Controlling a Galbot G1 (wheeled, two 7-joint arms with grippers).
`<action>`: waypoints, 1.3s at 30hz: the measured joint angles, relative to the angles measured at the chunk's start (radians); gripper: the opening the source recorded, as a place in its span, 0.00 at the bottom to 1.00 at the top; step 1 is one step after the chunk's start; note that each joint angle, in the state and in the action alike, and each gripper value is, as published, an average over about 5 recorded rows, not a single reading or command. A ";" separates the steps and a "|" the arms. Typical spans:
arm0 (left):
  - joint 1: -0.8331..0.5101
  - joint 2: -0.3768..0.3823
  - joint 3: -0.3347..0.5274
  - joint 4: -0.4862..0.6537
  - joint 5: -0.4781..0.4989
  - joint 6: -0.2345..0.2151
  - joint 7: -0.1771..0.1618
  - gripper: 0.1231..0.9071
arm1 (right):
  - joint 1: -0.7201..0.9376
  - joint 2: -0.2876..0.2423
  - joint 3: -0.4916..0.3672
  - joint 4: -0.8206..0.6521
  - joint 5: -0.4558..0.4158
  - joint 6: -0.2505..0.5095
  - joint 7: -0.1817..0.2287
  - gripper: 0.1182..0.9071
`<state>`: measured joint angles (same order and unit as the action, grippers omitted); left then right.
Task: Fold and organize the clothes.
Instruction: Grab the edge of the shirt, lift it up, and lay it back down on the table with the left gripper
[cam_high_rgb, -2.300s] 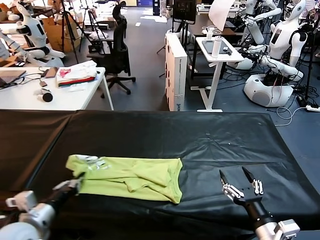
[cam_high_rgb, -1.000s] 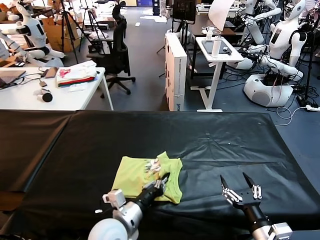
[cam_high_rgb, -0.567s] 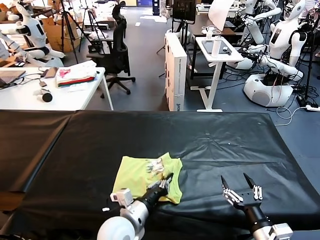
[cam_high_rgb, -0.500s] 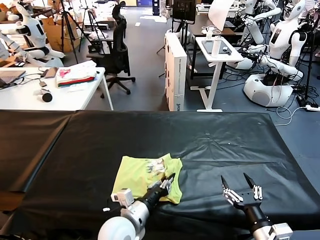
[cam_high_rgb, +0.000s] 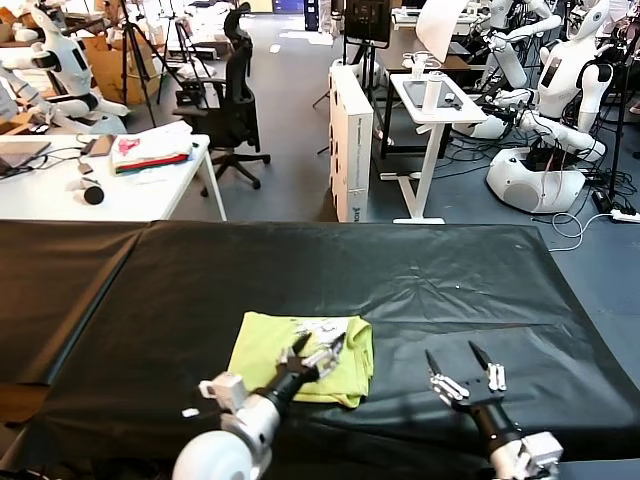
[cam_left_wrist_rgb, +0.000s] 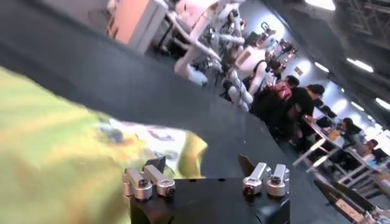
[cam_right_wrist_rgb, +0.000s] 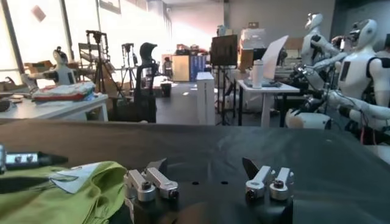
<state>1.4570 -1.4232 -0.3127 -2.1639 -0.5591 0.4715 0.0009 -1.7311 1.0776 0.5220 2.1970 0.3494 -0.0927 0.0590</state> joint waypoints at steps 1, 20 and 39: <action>0.000 0.015 -0.018 -0.003 0.003 -0.010 0.004 1.00 | 0.022 -0.007 -0.023 -0.011 -0.011 -0.008 0.000 1.00; 0.059 0.086 -0.156 -0.002 0.103 -0.072 0.015 1.00 | 0.393 0.004 -0.380 -0.240 -0.225 -0.019 0.011 1.00; 0.077 0.088 -0.206 0.043 0.129 -0.174 0.046 1.00 | 0.248 0.012 -0.244 -0.186 -0.020 0.083 0.016 1.00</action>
<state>1.5344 -1.3356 -0.5182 -2.1209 -0.4298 0.2971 0.0470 -1.4834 1.0897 0.2777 2.0108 0.3290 -0.0100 0.0748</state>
